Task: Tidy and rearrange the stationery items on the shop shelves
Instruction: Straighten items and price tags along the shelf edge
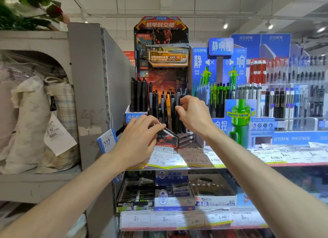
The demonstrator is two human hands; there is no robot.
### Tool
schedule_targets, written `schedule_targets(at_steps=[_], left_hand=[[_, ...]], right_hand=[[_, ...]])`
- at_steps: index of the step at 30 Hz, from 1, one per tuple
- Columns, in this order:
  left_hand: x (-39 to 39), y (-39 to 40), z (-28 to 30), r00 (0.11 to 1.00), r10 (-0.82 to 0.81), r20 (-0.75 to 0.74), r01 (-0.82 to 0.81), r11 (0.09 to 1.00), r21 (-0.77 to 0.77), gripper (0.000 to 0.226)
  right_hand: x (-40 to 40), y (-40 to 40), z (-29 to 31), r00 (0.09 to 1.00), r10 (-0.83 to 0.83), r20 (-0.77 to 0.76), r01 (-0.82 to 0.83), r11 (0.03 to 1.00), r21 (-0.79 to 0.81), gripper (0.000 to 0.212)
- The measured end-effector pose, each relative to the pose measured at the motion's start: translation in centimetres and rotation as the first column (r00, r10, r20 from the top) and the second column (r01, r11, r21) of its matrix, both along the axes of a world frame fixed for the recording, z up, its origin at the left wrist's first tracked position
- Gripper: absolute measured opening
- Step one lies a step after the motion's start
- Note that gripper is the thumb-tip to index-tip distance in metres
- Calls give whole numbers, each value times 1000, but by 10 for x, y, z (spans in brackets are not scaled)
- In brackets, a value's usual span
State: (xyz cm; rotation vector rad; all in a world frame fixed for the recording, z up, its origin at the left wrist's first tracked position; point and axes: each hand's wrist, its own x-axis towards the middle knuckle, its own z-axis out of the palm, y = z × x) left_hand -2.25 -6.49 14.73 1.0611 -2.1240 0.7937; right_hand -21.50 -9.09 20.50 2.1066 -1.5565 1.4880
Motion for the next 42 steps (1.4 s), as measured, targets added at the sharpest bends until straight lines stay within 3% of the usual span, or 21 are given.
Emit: schedule_targets(at_steps=[16,25,29,36,39,42], left_hand=[[0,2,-2,1000,3,-22,-2,1000,14,47],[2,11,-19,993,-48,-108,49,999,4,43],[5,28,-47,965,-86,-249,90,996,5,40],[11,74,-110,897,-67,-436,90,995,32,38],[10,89,-143,884,-50,-464,81,996,47,38],[10,94,-179,877,5,-480,73,987,144,39]], right_hand=[[10,-8,-15,995,-82,-64,89,991,99,13],[-1,26,-41,997,56,-59,-48,991,124,45],[-15,58,-71,990,90,-106,-87,996,25,49],[-33,96,-159,990,114,-88,-131,965,-226,36],[-39,109,-198,989,132,-61,-142,963,-230,34],[-41,109,-235,986,153,-68,-159,981,-108,36]])
